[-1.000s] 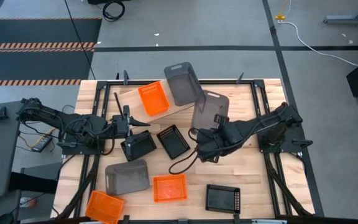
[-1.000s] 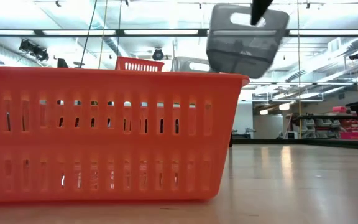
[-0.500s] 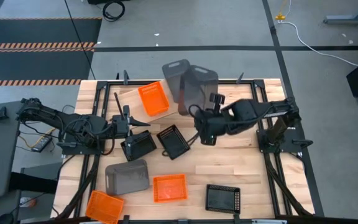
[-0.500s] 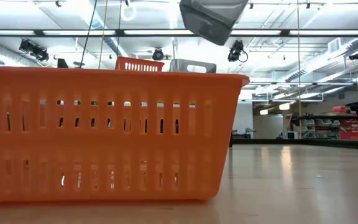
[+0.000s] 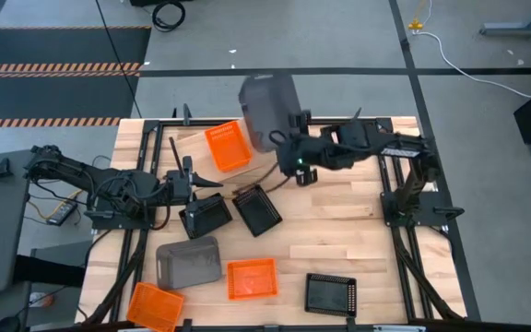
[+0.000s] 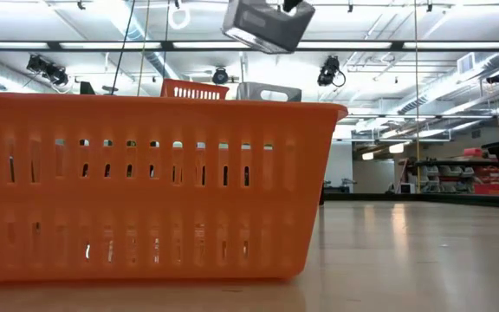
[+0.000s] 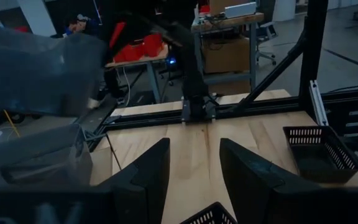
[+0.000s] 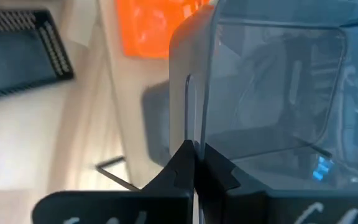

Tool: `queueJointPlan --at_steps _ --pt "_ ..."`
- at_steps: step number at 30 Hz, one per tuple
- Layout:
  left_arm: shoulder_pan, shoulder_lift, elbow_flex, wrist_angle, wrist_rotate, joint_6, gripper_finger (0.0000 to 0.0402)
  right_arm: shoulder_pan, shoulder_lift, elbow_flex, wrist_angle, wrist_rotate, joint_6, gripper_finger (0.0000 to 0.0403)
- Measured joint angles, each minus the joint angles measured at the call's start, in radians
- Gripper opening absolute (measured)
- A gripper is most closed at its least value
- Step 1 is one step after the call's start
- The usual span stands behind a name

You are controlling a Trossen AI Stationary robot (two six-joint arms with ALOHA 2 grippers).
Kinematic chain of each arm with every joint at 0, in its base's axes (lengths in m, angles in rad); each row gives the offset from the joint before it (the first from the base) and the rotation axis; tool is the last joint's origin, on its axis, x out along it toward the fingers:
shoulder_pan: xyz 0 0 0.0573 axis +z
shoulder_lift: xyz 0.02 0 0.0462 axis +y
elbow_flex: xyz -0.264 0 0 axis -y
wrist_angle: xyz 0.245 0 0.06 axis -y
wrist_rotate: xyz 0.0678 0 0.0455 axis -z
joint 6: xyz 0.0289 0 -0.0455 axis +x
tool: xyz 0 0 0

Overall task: Stack baskets on shelf by color
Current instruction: Stack the right black bin on top of the other black bin on the shelf

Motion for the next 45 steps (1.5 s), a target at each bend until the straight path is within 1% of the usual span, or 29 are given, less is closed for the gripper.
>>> queueJointPlan --at_steps 3,5,8,12,14,17,24,28,36,45 --pt "0.000 0.000 0.000 0.000 0.000 -0.036 0.0149 -0.055 0.000 0.000 0.003 -0.004 -0.060 0.0011" --pt "0.000 0.000 0.000 0.000 0.000 -0.038 0.0149 -0.095 0.001 0.000 0.007 -0.028 -0.107 0.0011" --pt "0.000 0.000 0.000 -0.001 0.000 -0.058 0.0149 -0.152 0.001 0.000 0.022 -0.099 -0.159 0.0011" --pt "0.000 0.000 0.000 -0.012 0.000 -0.096 0.0149 -0.217 0.001 -0.011 0.081 -0.229 -0.217 0.0011" --pt "0.000 0.000 0.000 -0.029 0.000 -0.119 0.0149 -0.242 0.002 -0.028 0.107 -0.262 -0.259 0.0011" --pt "0.000 0.000 0.000 -0.053 0.000 -0.153 0.0149 -0.271 0.002 -0.059 0.141 -0.284 -0.295 0.0011" --pt "0.000 0.001 0.000 -0.076 0.000 -0.209 0.0149 -0.308 0.003 -0.157 0.153 -0.311 -0.357 0.0011" --pt "0.000 0.001 0.000 -0.084 0.000 -0.213 0.0149 -0.320 0.002 -0.184 0.155 -0.310 -0.361 0.0011" --pt "0.000 0.001 0.000 -0.088 0.000 -0.216 0.0149 -0.319 0.002 -0.188 0.145 -0.309 -0.305 0.0013" --pt "0.000 0.001 0.000 -0.089 0.000 -0.212 0.0149 -0.290 0.002 -0.188 0.143 -0.308 -0.300 0.0033"
